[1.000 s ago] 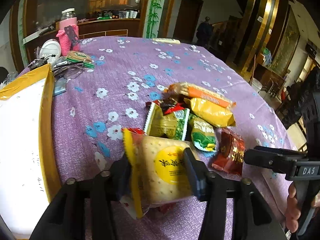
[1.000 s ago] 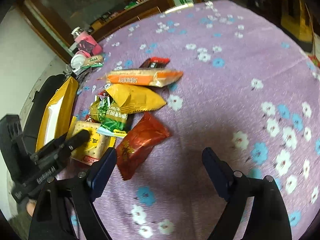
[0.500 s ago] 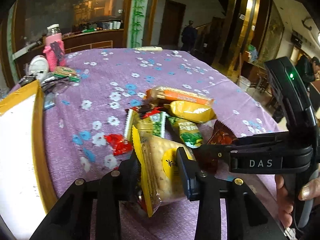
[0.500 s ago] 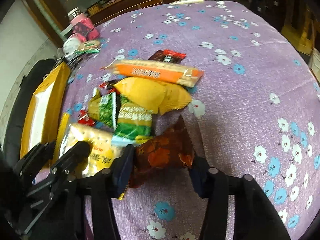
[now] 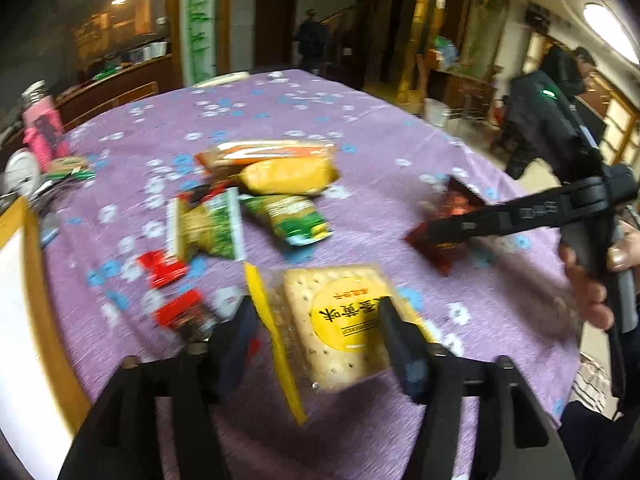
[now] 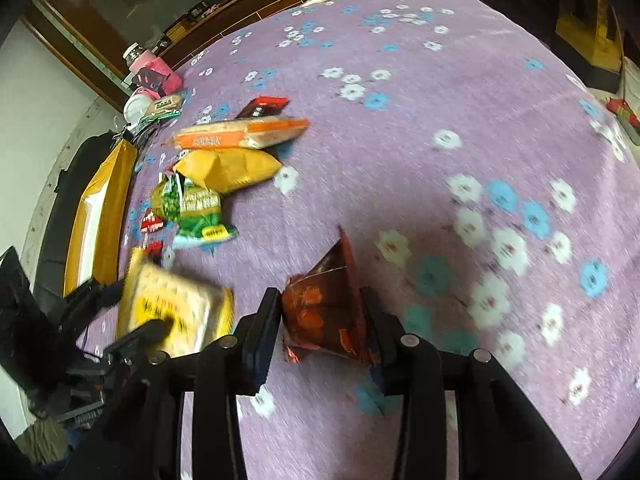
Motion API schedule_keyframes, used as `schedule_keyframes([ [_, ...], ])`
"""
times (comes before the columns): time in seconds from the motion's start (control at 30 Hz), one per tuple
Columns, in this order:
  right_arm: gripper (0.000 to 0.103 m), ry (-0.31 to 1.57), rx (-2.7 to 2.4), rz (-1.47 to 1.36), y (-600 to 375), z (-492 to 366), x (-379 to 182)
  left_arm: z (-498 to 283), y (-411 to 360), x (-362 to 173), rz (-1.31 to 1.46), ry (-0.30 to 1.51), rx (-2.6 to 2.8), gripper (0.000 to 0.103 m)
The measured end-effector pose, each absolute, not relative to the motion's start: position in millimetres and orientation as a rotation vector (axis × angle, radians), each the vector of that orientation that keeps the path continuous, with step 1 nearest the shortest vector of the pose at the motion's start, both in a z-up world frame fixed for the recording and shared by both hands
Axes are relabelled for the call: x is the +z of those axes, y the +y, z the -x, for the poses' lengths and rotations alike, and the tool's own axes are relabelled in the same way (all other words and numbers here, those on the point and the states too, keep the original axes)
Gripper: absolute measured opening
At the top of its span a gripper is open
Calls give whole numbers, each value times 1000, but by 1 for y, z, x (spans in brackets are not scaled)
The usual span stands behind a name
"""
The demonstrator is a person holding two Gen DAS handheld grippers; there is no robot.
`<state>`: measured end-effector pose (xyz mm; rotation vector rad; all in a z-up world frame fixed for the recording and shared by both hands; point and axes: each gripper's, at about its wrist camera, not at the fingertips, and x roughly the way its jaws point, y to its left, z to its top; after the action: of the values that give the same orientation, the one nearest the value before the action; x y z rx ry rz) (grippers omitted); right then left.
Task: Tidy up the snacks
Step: 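Lift the yellow cracker pack with the left tool while the right tool lifts the red-brown candy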
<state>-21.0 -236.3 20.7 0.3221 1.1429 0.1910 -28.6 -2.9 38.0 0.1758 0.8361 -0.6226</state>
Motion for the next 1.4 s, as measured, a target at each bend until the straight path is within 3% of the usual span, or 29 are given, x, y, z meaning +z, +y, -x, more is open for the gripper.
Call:
schedule_keyframes([
  [0.1, 54, 1120, 154, -312, -253, 31, 25, 36, 16, 46, -163, 813, -588, 78],
  [0.27, 55, 1088, 135, -351, -274, 38, 29, 42, 28, 63, -217, 749, -578, 93],
  [0.37, 55, 1054, 131, -376, -284, 39, 33, 37, 12, 67, -261, 722, -651, 98],
  [0.53, 55, 1016, 155, -420, -294, 45, 39, 14, -36, 37, -430, 761, -678, 98],
  [0.7, 62, 996, 196, -430, -296, 45, 40, -5, -43, 18, -376, 918, -764, 98],
  [1.0, 73, 1044, 366, -306, -273, 21, 41, 50, -24, 14, -535, 990, -860, 99],
  [1.23, 73, 1097, 437, -221, -250, -1, 23, 49, -8, 20, -401, 936, -734, 99],
  [1.4, 73, 1141, 539, -100, -226, 33, 19, 49, -6, 44, -432, 806, -698, 99],
])
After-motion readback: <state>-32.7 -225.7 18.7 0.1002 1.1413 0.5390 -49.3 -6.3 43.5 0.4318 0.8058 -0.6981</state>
